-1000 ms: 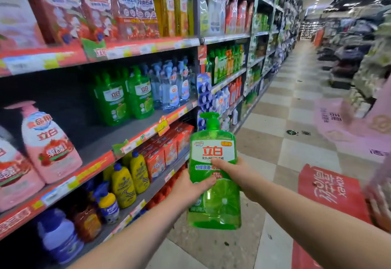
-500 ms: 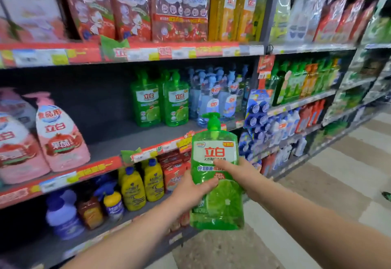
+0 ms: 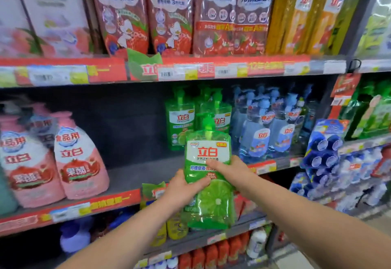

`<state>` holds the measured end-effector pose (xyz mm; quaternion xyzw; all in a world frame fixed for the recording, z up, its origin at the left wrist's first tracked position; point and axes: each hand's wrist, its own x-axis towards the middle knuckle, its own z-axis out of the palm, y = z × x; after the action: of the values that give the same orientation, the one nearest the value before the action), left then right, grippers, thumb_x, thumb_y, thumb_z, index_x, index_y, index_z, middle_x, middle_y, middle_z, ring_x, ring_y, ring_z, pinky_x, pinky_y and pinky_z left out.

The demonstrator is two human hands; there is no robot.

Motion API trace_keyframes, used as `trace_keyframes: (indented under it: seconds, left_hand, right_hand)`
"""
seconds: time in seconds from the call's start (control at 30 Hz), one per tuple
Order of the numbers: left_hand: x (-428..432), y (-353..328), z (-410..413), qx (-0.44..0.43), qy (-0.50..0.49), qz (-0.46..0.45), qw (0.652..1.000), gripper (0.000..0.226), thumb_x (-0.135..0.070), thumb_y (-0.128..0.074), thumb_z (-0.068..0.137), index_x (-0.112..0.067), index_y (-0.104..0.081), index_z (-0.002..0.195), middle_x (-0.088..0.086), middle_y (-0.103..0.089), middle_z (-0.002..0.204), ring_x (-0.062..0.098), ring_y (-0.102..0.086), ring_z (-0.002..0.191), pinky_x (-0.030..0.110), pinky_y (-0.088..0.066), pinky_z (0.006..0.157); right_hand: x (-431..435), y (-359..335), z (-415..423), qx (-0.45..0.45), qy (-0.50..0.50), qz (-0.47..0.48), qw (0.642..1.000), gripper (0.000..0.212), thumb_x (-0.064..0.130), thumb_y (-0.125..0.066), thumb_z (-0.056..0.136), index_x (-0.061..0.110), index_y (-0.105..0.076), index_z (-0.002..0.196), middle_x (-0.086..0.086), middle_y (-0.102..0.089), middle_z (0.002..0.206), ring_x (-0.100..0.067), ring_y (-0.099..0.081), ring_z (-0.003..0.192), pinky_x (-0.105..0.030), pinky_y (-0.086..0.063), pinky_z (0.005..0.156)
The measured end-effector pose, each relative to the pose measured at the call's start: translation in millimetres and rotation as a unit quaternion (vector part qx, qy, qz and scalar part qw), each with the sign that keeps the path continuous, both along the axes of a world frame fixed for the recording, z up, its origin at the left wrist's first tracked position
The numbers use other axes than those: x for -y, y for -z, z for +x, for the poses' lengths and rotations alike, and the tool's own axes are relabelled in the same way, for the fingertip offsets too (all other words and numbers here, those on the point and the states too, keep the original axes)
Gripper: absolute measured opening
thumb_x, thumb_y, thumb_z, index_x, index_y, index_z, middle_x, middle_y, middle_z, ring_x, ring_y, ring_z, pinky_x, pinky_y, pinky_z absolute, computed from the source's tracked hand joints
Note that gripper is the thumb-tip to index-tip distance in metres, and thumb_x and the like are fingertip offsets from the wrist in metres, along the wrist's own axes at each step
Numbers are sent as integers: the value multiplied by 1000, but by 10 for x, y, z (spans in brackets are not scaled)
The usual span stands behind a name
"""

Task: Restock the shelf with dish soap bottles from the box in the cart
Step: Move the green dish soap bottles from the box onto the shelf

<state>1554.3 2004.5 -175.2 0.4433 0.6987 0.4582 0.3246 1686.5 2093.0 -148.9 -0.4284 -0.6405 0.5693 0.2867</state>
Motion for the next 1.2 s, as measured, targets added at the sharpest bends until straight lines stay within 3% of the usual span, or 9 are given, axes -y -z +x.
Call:
trace_keyframes:
  seconds: [0.33,0.47,0.57,0.7,0.8,0.87,0.97,1.1,1.2]
  left_hand:
    - [-814,79,-781,-24,-65,37,997,69,-31,-83,64,-20,-43,119,-6,-63,104,13,-61,94,26,-48,76]
    - [-1026,104,-938,-35,-87,48,994,70,-28,-84,61,-23,-37,113,-10,-58,98,8,-59,87,22,-53,59]
    - [-1163,157,-1017,-44,-119,38,991,76,-26,-85,58,-21,-36,116,-7,-59,101,15,-60,93,31,-54,74]
    - [-1313,231,-1090,-46,-129,32,990,83,-20,-86,56,-15,-35,121,-1,-60,108,19,-59,99,40,-52,86]
    - [-1396,285,-1123,-61,-134,33,989,83,-21,-86,56,-15,-35,121,-5,-58,102,18,-59,98,35,-50,85]
    - [-1443,314,-1153,-70,-129,35,989,84,-22,-86,57,-14,-34,123,-7,-57,100,17,-58,96,32,-49,83]
    - [-1491,355,-1185,-78,-123,41,989,81,-23,-86,58,-15,-34,120,-5,-55,103,19,-57,102,33,-48,85]
    - [-1544,389,-1201,-100,-128,53,985,82,-24,-86,57,-13,-39,122,0,-47,113,22,-47,116,38,-44,95]
    - [-1627,385,-1220,-99,-133,53,985,90,-25,-86,58,-11,-35,131,9,-47,127,26,-51,116,39,-46,95]
  right_hand:
    - [-786,-108,-731,33,-32,89,995,46,13,-82,71,13,-62,113,-5,-70,114,-21,-65,107,-38,-51,96]
    - [-1014,-172,-895,97,-57,154,982,46,21,-85,67,16,-62,107,8,-67,97,-7,-63,91,-10,-45,67]
    - [-1165,-164,-978,134,-81,201,967,29,22,-84,67,29,-61,84,9,-66,92,8,-56,73,-1,-39,56]
    - [-1305,-121,-1070,150,-108,189,964,40,17,-84,68,13,-70,106,-5,-71,111,-5,-60,93,-16,-45,80]
    - [-1353,-205,-1106,161,-103,187,963,39,15,-84,67,12,-66,101,-9,-68,115,-16,-63,104,-29,-49,93]
    - [-1402,-331,-1113,168,-85,222,957,67,21,-85,66,9,-53,122,-12,-58,130,-21,-56,118,-36,-44,103]
    - [-1468,-560,-1122,286,-97,354,885,114,43,-81,67,16,-10,151,-13,-25,155,-28,-35,139,-38,-36,109]
    - [-1556,-726,-1183,484,-151,546,667,90,62,-65,73,13,-34,141,-7,-42,147,-28,-33,136,-43,-29,109]
    - [-1654,-739,-1221,517,-154,563,626,89,67,-58,75,15,-32,143,-5,-41,149,-27,-22,143,-48,-14,114]
